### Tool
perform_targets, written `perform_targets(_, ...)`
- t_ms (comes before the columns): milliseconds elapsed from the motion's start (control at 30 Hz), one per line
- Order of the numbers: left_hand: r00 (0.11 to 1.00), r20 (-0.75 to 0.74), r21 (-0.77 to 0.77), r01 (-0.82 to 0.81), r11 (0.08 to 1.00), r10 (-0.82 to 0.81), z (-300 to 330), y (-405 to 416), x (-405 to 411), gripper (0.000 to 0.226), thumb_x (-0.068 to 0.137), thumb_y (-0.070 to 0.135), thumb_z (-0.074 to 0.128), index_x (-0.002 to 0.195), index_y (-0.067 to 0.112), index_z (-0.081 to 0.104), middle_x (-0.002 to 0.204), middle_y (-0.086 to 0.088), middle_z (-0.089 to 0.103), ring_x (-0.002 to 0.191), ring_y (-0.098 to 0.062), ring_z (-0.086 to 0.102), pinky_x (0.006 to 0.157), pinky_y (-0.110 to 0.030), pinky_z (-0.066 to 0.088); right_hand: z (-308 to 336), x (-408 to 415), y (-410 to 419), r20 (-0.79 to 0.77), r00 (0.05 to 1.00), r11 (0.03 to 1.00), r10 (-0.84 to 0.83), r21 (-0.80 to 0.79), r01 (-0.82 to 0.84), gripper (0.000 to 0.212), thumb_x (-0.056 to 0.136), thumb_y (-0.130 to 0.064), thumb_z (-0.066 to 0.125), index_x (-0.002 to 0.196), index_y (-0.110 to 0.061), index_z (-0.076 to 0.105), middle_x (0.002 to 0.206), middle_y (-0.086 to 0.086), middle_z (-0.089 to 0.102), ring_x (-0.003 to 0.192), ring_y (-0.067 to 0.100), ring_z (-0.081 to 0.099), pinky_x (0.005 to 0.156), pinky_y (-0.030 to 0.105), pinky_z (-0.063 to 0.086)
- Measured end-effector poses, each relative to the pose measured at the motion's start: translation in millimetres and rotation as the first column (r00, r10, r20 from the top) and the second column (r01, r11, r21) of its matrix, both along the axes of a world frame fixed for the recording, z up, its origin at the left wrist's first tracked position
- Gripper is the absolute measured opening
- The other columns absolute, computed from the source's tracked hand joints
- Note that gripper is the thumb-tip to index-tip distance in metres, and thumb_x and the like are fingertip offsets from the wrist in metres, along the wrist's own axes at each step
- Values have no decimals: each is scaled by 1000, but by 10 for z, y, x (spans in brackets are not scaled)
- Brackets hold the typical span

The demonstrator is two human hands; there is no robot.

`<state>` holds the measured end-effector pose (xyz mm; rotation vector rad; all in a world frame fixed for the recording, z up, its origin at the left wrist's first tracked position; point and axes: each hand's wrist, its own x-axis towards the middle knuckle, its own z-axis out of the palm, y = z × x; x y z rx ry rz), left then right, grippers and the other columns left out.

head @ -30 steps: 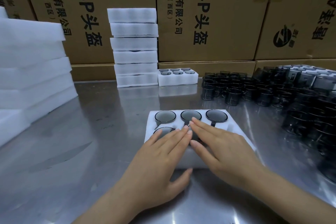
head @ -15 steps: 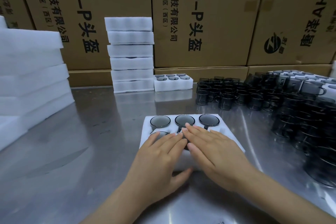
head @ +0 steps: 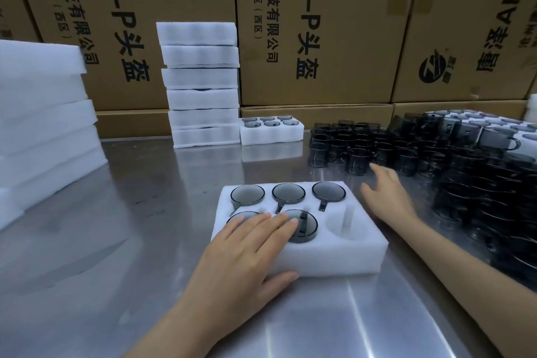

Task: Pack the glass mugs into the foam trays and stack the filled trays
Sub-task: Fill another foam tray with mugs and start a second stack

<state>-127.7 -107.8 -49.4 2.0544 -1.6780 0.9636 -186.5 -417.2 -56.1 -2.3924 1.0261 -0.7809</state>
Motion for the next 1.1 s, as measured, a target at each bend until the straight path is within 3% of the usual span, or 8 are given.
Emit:
perform_targets(67,1000,-6,-20,28,999,-28,18,-5,8,50,83,49,55,120,17,65,124,5,63,110,-16,60,95,-32,40,20,135,-97,-13,999,999,-29,-43,29,55,96,-26,44,147,-20,26,151,0,24,82,22,54,66,32,39)
perform_targets(167,998,4,-40,62,997,-62,39,-12,38,43,84,46,56,113,17,69,115,6,66,103,-15,63,92,-30,43,6,300,-200,-24,999,994,-45,-101,42,57,96,-26,47,147,-21,24,151,1,21,102,27,55,72,35,44)
perform_targets(333,997,-8,-45,73,996,-74,53,-13,74,37,83,44,58,108,19,71,109,7,68,98,-14,64,88,-30,46,17,429,-303,-67,990,989,-122,-98,115,51,95,-32,50,143,-25,32,151,3,16,129,31,35,87,46,43)
perform_targets(733,991,-67,-35,113,993,-115,50,27,112,36,84,42,61,111,18,69,112,7,66,100,-15,63,87,-29,49,5,261,-137,128,990,982,-58,-171,80,9,88,-22,62,93,-14,59,137,10,42,125,31,38,92,44,40)
perform_targets(833,989,-96,-22,112,993,-113,53,35,109,37,84,41,61,112,18,68,113,8,66,101,-15,63,86,-30,50,0,150,-51,189,980,987,-62,-133,88,18,86,-25,65,77,-15,53,123,8,55,110,22,48,82,34,40)
perform_targets(933,987,-111,-21,114,993,-116,61,44,95,37,85,41,60,113,18,68,113,8,65,102,-15,63,86,-30,51,3,-4,78,249,965,993,-85,-54,101,25,81,-34,70,88,-18,52,104,3,58,88,15,49,69,30,35)
perform_targets(1033,986,-120,-22,116,993,-117,62,54,82,38,85,41,60,113,18,68,114,7,65,102,-16,63,85,-30,52,21,-168,276,323,944,998,-63,26,58,50,76,-40,75,114,-19,51,109,-5,51,98,14,51,76,29,39)
perform_targets(1100,985,-130,-21,114,993,-116,61,64,73,38,85,41,60,114,17,68,115,7,65,103,-16,63,86,-31,52,84,-261,419,428,903,999,-51,27,43,50,75,-39,76,118,-21,56,110,-4,48,100,15,53,82,27,41)
